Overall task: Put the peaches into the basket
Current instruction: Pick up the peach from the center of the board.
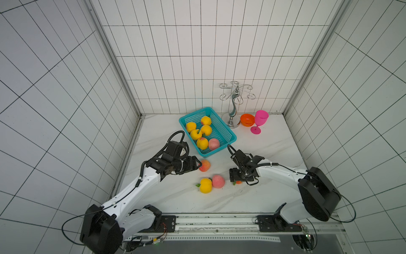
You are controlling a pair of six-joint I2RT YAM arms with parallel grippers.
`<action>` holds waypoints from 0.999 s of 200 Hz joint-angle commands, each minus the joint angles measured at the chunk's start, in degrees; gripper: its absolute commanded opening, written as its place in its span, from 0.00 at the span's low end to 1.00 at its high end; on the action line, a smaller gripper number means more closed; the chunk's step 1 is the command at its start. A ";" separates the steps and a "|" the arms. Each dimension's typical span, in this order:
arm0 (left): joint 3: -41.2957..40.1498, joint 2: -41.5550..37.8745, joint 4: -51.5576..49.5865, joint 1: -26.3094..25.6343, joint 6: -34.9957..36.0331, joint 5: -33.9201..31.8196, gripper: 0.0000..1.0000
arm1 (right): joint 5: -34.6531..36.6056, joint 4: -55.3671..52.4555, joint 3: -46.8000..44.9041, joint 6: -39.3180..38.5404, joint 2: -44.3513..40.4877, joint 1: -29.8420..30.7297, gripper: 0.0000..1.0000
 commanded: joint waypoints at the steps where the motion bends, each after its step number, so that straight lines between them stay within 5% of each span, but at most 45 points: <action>1: -1.07 -2.13 0.89 -0.20 -0.63 -1.32 0.76 | -0.11 -1.30 -1.33 0.33 -0.30 0.39 0.76; 128: -4.05 -7.22 5.44 -1.89 -5.17 -3.09 0.76 | 4.12 -17.86 11.40 -0.92 -11.88 2.19 0.60; 200: 3.77 -0.08 3.78 -1.95 -6.03 -7.71 0.76 | -3.24 -19.38 30.45 -14.46 -1.24 -3.09 0.59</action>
